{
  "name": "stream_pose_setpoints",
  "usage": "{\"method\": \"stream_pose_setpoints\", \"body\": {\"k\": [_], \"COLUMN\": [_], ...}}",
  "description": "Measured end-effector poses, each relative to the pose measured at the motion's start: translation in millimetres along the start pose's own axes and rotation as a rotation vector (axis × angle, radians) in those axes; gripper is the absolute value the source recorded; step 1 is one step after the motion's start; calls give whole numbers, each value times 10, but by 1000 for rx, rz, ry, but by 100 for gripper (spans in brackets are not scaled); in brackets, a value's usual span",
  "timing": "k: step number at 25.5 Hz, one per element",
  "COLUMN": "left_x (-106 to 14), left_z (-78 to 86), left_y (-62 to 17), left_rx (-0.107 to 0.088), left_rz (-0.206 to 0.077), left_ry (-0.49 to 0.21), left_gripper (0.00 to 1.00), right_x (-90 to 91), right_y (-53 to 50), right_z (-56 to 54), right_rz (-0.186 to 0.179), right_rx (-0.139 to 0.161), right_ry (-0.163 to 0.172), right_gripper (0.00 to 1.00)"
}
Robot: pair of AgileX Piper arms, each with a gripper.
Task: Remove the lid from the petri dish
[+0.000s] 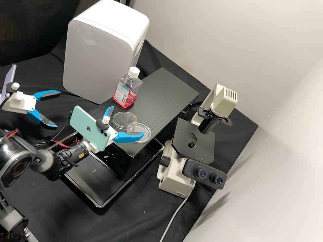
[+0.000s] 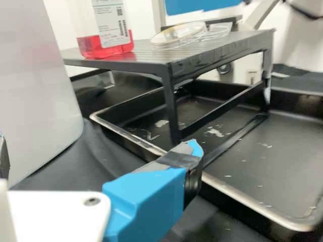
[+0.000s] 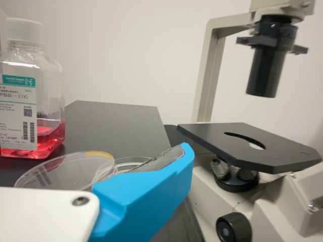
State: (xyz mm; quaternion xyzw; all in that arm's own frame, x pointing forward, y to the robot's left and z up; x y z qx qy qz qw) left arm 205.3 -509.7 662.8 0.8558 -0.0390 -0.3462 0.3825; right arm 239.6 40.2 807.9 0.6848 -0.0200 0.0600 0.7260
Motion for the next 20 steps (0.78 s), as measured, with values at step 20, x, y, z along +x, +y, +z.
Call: {"method": "stream_pose_setpoints", "body": {"k": [20], "left_x": [-53], "left_z": [36], "left_y": [20], "left_rx": [41], "left_rz": [8], "left_ry": [7], "left_gripper": [100], "right_x": [-603], "right_y": [-125], "right_z": [132], "right_rz": [-106], "right_rx": [95], "right_ry": [-50], "right_gripper": [100]}}
